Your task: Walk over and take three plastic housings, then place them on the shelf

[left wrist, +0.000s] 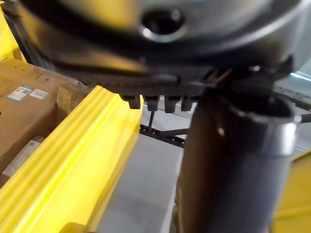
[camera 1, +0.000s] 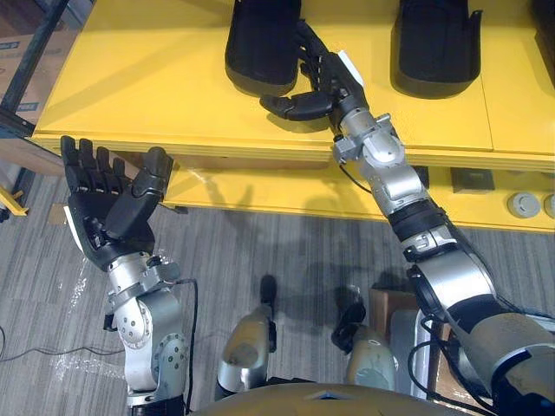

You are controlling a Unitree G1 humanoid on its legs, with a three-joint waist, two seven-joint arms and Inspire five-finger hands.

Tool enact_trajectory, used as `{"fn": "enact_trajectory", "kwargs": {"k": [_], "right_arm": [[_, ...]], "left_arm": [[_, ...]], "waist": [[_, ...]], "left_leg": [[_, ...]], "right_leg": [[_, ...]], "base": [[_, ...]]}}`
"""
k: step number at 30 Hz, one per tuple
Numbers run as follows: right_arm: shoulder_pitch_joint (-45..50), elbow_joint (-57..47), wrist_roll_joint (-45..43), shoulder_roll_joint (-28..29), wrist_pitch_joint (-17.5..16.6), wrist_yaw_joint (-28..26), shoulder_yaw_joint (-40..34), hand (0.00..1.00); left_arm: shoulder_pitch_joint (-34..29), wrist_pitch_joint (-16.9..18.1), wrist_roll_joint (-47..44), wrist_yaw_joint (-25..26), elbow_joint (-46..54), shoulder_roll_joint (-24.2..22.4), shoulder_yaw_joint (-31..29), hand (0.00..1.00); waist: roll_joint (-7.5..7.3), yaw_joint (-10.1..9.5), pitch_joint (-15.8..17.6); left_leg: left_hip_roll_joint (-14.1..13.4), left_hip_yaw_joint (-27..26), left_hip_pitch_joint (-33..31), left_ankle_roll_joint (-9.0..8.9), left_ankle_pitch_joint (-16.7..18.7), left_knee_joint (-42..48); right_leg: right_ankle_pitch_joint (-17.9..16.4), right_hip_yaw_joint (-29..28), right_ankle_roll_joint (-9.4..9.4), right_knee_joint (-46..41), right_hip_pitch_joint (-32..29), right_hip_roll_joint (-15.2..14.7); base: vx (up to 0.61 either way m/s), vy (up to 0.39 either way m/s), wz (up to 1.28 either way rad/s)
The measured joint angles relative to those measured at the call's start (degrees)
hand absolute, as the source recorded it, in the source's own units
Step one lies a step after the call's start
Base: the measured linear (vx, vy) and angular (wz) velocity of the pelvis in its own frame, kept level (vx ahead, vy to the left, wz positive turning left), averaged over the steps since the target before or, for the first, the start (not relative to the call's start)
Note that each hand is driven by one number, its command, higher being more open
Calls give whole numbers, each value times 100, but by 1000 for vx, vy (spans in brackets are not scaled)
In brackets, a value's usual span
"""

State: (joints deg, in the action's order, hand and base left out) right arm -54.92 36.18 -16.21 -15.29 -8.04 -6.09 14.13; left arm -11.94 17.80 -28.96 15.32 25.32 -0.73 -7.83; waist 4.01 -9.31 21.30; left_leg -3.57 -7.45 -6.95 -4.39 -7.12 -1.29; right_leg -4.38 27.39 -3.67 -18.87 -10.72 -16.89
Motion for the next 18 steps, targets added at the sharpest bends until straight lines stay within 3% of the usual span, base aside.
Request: {"fn": "enact_trajectory", "kwargs": {"k": [13, 18], "right_arm": [[375, -623, 677, 107, 173, 669, 8, 100], [827, -2216, 1277, -110, 233, 1071, -62, 100]], "left_arm": [[-177, 0, 3, -113, 0, 2, 48, 100], [-248, 4, 3, -125, -12, 30, 332, 100]], "waist": [[-1, 22, 0], [-10, 98, -2]], "left_leg": [[-18, -36, 37, 5, 6, 0], [-59, -103, 62, 14, 65, 32]], "right_leg": [[62, -31, -37, 130, 62, 88], [270, -67, -52, 493, 209, 225]], "base": [[-1, -1, 0], [9, 0, -8]]}}
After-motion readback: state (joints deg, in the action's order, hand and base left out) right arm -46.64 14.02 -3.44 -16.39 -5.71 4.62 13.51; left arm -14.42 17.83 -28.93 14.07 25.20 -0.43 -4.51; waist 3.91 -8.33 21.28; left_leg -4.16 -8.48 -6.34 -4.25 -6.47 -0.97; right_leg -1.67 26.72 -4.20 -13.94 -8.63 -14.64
